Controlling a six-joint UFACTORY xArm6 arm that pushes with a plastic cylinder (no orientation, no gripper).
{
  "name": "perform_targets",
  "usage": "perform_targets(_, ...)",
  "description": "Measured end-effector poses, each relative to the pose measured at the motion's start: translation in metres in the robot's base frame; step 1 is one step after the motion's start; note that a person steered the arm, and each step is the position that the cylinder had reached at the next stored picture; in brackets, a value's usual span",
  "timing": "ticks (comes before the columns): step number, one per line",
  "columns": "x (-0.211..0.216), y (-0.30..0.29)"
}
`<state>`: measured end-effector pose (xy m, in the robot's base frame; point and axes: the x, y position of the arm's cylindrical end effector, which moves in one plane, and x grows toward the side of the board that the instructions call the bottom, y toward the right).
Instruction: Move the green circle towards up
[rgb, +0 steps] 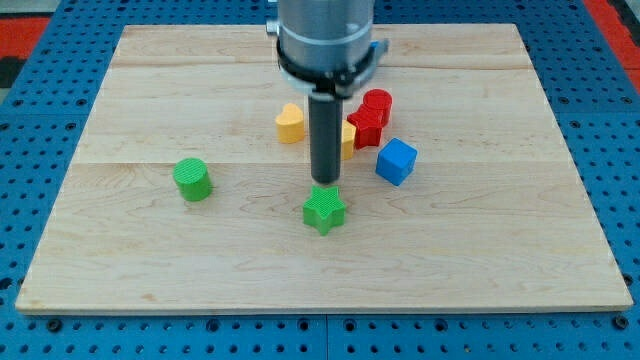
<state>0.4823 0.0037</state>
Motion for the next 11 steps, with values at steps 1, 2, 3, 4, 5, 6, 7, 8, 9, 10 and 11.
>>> perform_targets(1, 0.051, -0.011)
perform_targets(2, 0.054, -0.051)
perform_targets(3, 0.052, -0.118)
perform_targets(4, 0.049, -0.191)
perform_targets(5, 0.025, -0.187)
perform_targets(6, 0.018, -0.144)
perform_targets(7, 0.015, -0.13)
perform_targets(8, 0.013, -0.145)
perform_targets(9, 0.0, -0.159)
perform_targets(10, -0.019, -0.172)
perform_targets(11, -0.055, -0.174)
